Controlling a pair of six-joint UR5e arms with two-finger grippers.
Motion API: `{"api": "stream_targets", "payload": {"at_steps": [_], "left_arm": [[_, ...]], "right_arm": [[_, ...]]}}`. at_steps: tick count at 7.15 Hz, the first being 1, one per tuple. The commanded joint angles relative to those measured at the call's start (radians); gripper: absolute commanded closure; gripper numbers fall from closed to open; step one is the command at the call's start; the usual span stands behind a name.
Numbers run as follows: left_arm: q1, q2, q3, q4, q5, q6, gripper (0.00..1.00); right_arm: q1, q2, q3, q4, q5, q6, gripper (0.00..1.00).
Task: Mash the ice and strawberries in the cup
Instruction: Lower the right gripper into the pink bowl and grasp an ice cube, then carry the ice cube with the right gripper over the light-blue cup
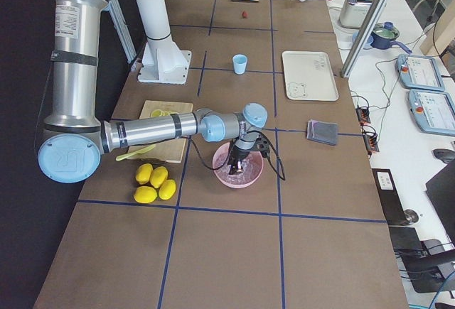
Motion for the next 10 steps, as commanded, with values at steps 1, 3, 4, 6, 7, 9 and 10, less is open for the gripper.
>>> {"api": "stream_targets", "payload": {"at_steps": [1, 3, 4, 6, 7, 9, 10], "left_arm": [[-0.001, 0.003, -0.004, 0.001, 0.000, 0.000, 0.00], [-0.001, 0.003, -0.006, 0.013, 0.000, 0.000, 0.00], [-0.001, 0.003, -0.007, 0.013, -0.002, 0.000, 0.00], [-0.001, 0.016, -0.019, 0.015, -0.002, 0.000, 0.00], [-0.001, 0.025, -0.022, 0.013, -0.003, 0.000, 0.00], [-0.001, 0.029, -0.024, 0.013, -0.003, 0.000, 0.00], [-0.001, 0.029, -0.024, 0.013, -0.003, 0.000, 0.00]], "right_arm": [[0.001, 0.003, 0.011, 0.000, 0.000, -0.002, 1.00], [0.037, -0.029, 0.089, -0.005, -0.004, -0.004, 1.00], [0.073, -0.090, 0.161, -0.008, -0.006, -0.007, 1.00], [0.165, -0.106, 0.227, -0.015, -0.012, -0.038, 1.00], [0.182, -0.071, 0.238, -0.015, -0.011, -0.035, 1.00], [0.180, 0.079, 0.228, -0.018, 0.003, 0.010, 1.00], [0.136, 0.148, 0.217, -0.020, 0.006, 0.106, 1.00]]}}
